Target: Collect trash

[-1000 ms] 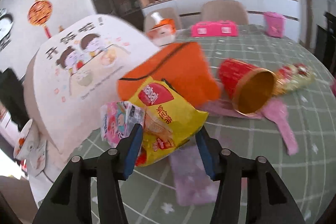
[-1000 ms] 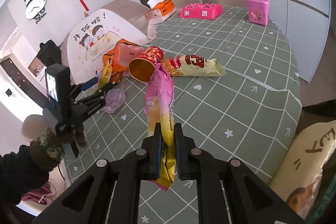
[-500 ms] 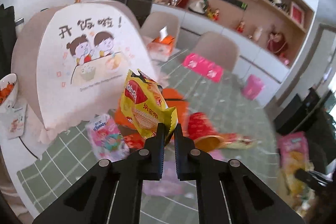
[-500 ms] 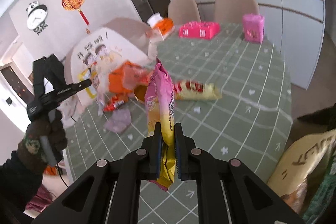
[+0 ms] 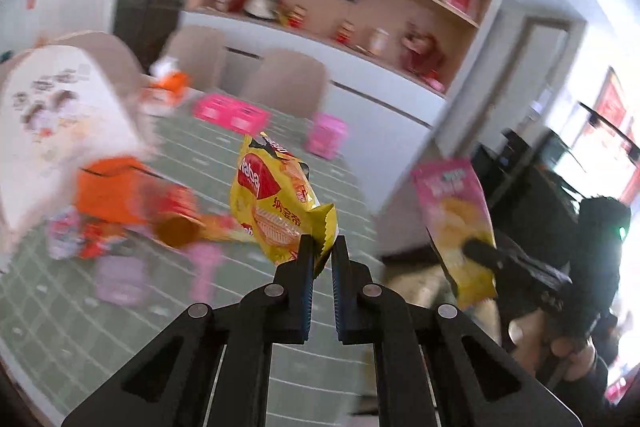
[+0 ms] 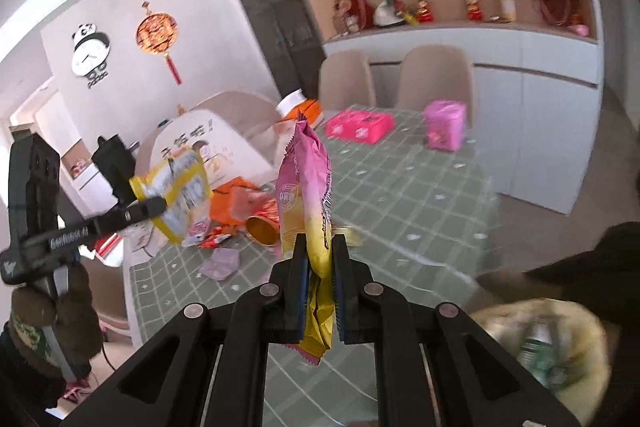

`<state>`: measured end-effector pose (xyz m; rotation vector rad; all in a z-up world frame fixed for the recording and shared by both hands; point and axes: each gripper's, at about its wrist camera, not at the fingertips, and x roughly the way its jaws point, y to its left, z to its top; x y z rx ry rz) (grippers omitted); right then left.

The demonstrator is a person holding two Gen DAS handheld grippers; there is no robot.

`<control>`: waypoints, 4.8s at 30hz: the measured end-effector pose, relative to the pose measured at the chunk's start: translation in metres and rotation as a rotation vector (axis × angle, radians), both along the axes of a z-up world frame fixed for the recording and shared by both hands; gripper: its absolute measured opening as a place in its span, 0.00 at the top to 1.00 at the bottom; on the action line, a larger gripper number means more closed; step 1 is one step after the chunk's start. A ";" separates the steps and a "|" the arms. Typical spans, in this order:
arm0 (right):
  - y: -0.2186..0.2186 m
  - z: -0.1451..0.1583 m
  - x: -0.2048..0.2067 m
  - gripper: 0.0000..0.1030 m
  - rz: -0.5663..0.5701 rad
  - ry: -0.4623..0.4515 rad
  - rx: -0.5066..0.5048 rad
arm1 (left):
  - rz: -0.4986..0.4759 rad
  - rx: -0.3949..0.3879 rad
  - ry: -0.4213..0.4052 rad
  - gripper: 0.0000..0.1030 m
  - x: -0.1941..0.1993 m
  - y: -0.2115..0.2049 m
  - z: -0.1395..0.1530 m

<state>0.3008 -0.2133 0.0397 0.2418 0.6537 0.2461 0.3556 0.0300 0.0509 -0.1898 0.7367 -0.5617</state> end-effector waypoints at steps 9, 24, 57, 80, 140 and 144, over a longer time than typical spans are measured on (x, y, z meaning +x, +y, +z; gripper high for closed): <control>-0.103 0.007 -0.083 0.89 -0.166 -0.010 -0.049 | -0.269 -0.035 0.101 0.91 -0.050 -0.131 -0.020; -0.174 -0.039 -0.120 0.89 -0.222 0.105 -0.015 | -0.383 0.013 0.548 0.91 -0.059 -0.247 -0.167; -0.100 -0.123 -0.063 0.56 -0.267 0.330 -0.139 | 0.052 -0.087 0.157 0.58 0.001 -0.026 -0.059; 0.115 -0.025 0.048 0.57 0.139 0.030 -0.127 | 0.611 -0.123 0.107 0.58 0.038 0.255 -0.092; 0.200 -0.135 0.194 0.97 0.549 0.188 -0.165 | 0.836 -0.188 0.397 0.51 0.167 0.296 -0.202; 0.193 -0.137 0.181 0.97 0.519 0.193 -0.154 | 0.818 -0.249 0.458 0.53 0.171 0.296 -0.212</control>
